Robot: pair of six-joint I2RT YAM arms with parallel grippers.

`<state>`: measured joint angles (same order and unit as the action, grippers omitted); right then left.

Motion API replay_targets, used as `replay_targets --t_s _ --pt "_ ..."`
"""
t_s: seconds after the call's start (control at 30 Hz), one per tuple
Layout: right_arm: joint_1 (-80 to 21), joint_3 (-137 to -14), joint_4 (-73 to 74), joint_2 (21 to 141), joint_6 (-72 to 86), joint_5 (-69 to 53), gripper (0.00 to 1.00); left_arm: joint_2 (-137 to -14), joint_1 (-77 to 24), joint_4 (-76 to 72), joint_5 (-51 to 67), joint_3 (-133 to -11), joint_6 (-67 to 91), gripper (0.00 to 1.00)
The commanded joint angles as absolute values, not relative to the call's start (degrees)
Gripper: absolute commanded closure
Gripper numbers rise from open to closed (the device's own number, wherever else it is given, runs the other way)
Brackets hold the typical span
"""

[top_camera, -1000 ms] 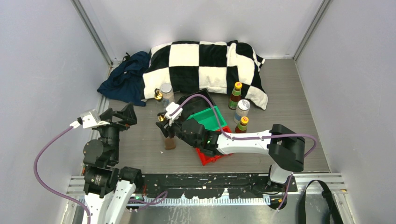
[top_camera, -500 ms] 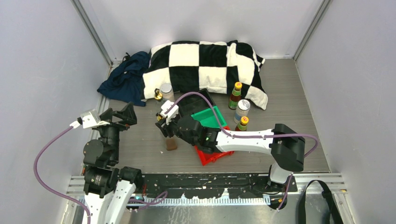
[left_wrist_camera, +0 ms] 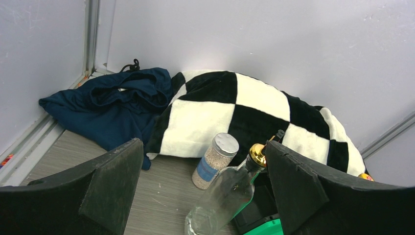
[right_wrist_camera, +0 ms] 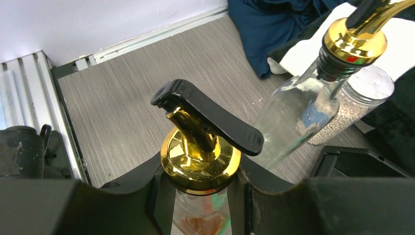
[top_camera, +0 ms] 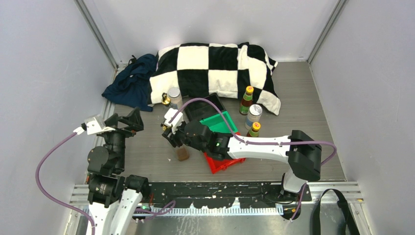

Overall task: Organize the condiment bottles
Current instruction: Pick up the bottle from the center of the board.

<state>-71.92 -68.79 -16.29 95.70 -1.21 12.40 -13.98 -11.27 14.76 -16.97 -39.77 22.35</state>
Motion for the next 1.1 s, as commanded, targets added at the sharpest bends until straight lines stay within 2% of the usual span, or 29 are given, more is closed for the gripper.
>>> replay_targets --t_s 0.0,0.63,1.07 --pt "-72.24 -71.64 -17.08 91.28 -3.15 10.18 0.99 -13.28 -11.43 12.41 -17.45 -39.3 22.5 0.04" --pt "-71.8 -68.74 -22.49 86.75 -4.49 8.29 0.99 -14.15 -11.44 12.26 -17.74 -38.69 21.53 0.04" --pt "-69.25 -69.16 -20.35 81.26 -5.8 7.73 0.99 -14.93 -11.43 12.13 -17.67 -38.58 21.42 0.04"
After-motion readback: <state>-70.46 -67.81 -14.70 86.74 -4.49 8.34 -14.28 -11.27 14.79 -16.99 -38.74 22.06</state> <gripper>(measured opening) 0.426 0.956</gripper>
